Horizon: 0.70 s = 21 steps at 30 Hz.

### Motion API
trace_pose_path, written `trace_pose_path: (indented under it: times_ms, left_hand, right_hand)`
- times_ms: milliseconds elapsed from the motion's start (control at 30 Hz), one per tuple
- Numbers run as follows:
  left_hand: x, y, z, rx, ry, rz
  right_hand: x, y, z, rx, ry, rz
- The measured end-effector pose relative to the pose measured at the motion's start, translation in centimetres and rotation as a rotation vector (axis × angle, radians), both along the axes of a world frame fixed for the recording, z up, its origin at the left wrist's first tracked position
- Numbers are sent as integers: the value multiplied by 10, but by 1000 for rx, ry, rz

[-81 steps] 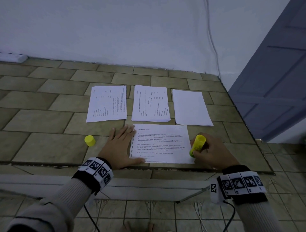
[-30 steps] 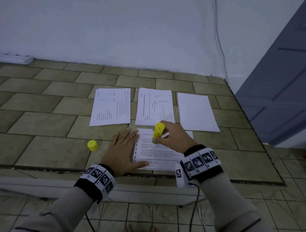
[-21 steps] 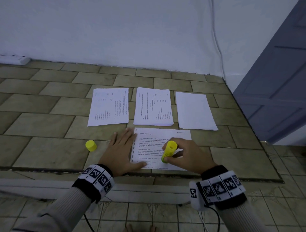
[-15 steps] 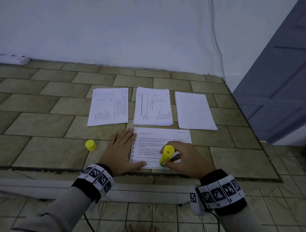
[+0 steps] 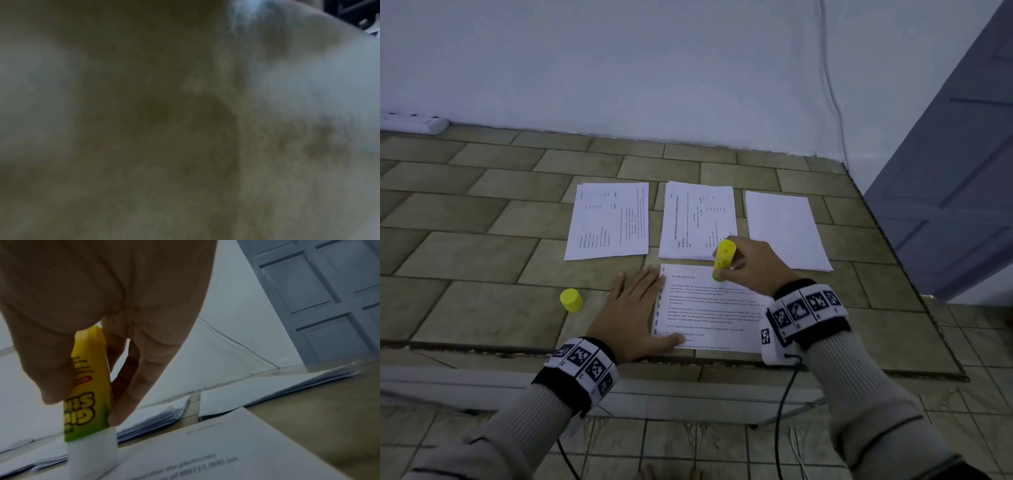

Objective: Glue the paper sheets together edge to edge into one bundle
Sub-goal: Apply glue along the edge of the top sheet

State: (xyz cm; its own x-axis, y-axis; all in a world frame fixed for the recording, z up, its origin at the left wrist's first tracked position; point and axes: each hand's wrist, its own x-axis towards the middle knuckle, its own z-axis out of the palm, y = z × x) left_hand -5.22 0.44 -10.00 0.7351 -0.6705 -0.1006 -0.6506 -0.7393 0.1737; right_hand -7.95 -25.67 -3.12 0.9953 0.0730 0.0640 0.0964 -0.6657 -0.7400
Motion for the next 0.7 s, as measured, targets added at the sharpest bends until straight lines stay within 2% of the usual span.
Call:
trace_pose_path:
  times_ms: [267,367,700]
  left_hand:
    - [0,0,0,-35,-4,4]
    - [0,0,0,-54,-3,11]
    - [0,0,-2,-24,-74,14]
  right_hand:
    - [13,-4,-3,-42,-38,-71]
    - [-8,-10,-5,10,-53,-126]
    - [-92,-35,-6,107,18,-104]
